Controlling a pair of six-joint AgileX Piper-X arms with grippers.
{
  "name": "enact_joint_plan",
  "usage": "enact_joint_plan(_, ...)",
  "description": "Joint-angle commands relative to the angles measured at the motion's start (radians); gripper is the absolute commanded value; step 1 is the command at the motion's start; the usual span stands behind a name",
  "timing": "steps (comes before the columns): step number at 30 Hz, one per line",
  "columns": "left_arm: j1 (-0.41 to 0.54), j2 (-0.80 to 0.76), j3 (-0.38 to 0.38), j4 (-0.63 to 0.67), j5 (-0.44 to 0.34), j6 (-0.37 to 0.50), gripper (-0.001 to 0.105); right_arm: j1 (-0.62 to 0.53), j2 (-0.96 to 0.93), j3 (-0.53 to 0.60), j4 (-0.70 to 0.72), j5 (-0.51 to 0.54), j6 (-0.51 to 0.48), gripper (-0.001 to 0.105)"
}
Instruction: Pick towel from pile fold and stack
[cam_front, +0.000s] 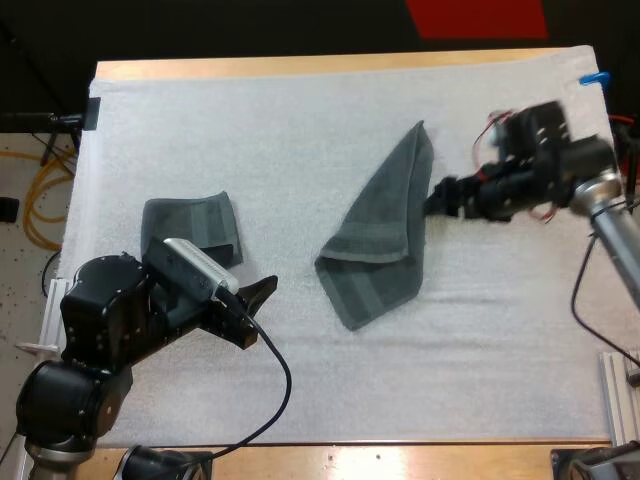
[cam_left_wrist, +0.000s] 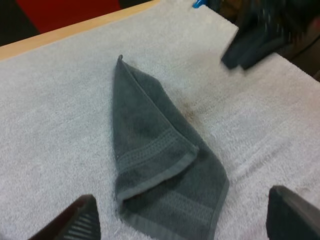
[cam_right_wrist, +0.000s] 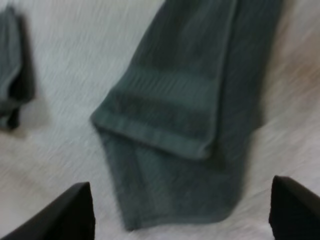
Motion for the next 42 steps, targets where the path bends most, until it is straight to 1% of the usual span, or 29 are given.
enact_joint_plan(1,-0.003,-0.005,-0.005,-0.004,0.011,-0.004,0.067,0.018,-0.003,0.036,-0.043,-0.046,0.040,0.070)
enact_joint_plan(5,-0.003,-0.005,-0.005,0.003,0.011,-0.004,0.067,0.078,0.011,0.135,-0.153,-0.086,0.149,0.070)
enact_joint_plan(7,-0.003,-0.005,-0.005,0.029,0.011,-0.004,0.067,0.110,0.029,0.175,-0.204,-0.102,0.185,0.070)
enact_joint_plan(11,-0.003,-0.005,-0.005,0.105,0.011,-0.004,0.067,0.153,0.082,0.226,-0.305,-0.100,0.260,0.070)
enact_joint_plan(14,-0.003,-0.005,-0.005,0.138,0.011,-0.004,0.067,0.161,0.136,0.230,-0.391,-0.100,0.330,0.070)
enact_joint_plan(18,-0.003,-0.005,-0.005,0.153,0.011,-0.002,0.067,0.161,0.193,0.230,-0.536,-0.102,0.453,0.070)
enact_joint_plan(20,-0.003,-0.005,-0.005,0.153,0.011,0.000,0.067,0.161,0.209,0.230,-0.563,-0.095,0.500,0.070)
enact_joint_plan(22,-0.003,-0.005,-0.005,0.153,0.011,0.003,0.067,0.161,0.223,0.230,-0.573,-0.077,0.517,0.070)
enact_joint_plan(25,-0.003,-0.005,-0.005,0.153,0.011,0.003,0.067,0.161,0.226,0.230,-0.567,-0.008,0.517,0.068)
enact_joint_plan(26,-0.003,-0.005,-0.005,0.153,0.011,0.003,0.067,0.161,0.226,0.230,-0.569,0.008,0.517,0.065)
enact_joint_plan(28,-0.003,-0.005,-0.005,0.153,0.011,0.003,0.067,0.161,0.226,0.230,-0.571,0.044,0.517,0.053)
enact_joint_plan(29,-0.003,-0.005,-0.005,0.153,0.011,0.003,0.067,0.161,0.226,0.230,-0.571,0.053,0.517,0.045)
enact_joint_plan(30,-0.003,-0.005,-0.005,0.153,0.011,0.003,0.067,0.161,0.226,0.230,-0.571,0.060,0.517,0.035)
enact_joint_plan(31,-0.003,-0.005,-0.005,0.153,0.011,0.003,0.067,0.161,0.226,0.230,-0.572,0.065,0.517,0.029)
enact_joint_plan(32,-0.003,-0.005,-0.005,0.153,0.011,0.003,0.067,0.161,0.226,0.230,-0.576,0.077,0.516,0.019)
enact_joint_plan(33,-0.003,-0.005,-0.005,0.153,0.011,0.003,0.067,0.161,0.226,0.230,-0.584,0.087,0.514,0.006)
enact_joint_plan(34,-0.003,-0.005,-0.005,0.153,0.011,0.003,0.067,0.161,0.226,0.230,-0.590,0.089,0.514,0.001)
enact_joint_plan(38,-0.003,-0.005,-0.005,0.153,0.011,0.003,0.067,0.161,0.208,0.205,-0.612,0.089,0.479,0.000)
enact_joint_plan(40,-0.003,-0.005,-0.005,0.153,0.011,0.005,0.067,0.161,0.181,0.175,-0.621,0.089,0.442,0.000)
enact_joint_plan(42,-0.003,-0.005,-0.005,0.153,0.011,0.005,0.067,0.161,0.140,0.122,-0.634,0.089,0.409,0.000)
